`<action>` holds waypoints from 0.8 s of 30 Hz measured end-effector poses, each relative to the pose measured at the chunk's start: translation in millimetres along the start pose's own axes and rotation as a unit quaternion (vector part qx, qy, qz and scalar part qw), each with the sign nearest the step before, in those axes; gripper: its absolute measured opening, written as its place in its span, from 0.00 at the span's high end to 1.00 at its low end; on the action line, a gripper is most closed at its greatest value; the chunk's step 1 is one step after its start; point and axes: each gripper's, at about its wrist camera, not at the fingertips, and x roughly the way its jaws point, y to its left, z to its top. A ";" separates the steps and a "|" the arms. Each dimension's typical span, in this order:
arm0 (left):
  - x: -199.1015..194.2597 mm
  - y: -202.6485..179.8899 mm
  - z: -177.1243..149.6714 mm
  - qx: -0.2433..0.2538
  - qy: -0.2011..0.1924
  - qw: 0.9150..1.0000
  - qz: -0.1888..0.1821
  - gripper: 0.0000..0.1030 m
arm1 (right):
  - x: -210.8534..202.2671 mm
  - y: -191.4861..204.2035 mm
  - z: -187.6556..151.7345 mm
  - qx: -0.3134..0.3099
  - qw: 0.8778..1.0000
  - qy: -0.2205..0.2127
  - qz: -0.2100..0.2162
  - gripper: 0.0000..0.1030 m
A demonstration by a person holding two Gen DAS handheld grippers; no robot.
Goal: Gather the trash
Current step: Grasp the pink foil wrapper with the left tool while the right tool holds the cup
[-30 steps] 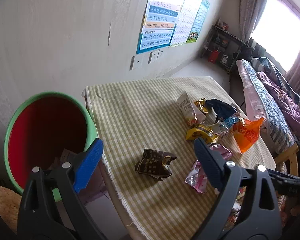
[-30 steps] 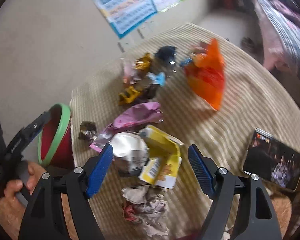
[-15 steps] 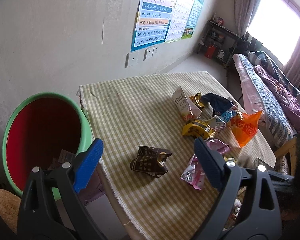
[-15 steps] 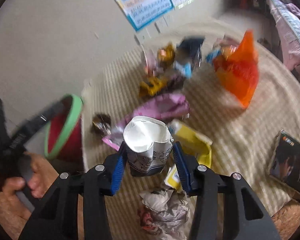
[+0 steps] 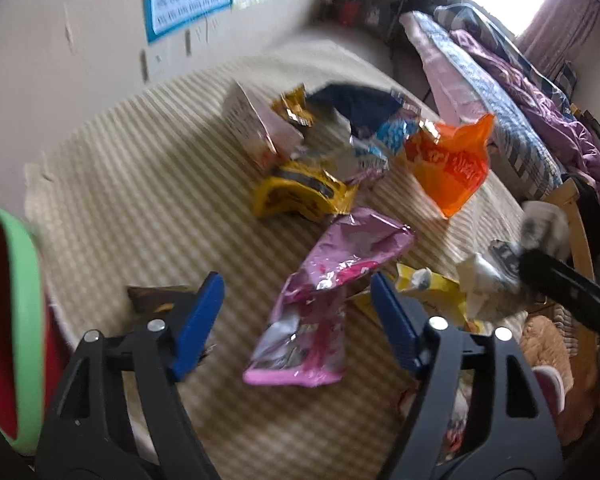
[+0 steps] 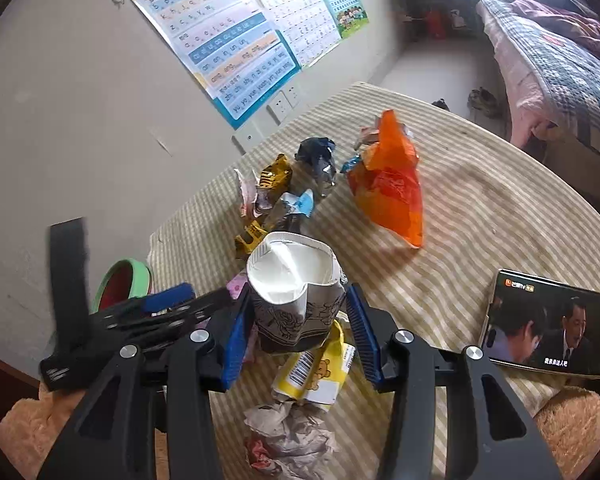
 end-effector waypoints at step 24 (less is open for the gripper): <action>-24.5 12.9 -13.1 -0.045 -0.009 0.998 -0.034 0.88 | -6.9 17.8 -6.7 -0.013 1.000 -0.003 0.015 0.56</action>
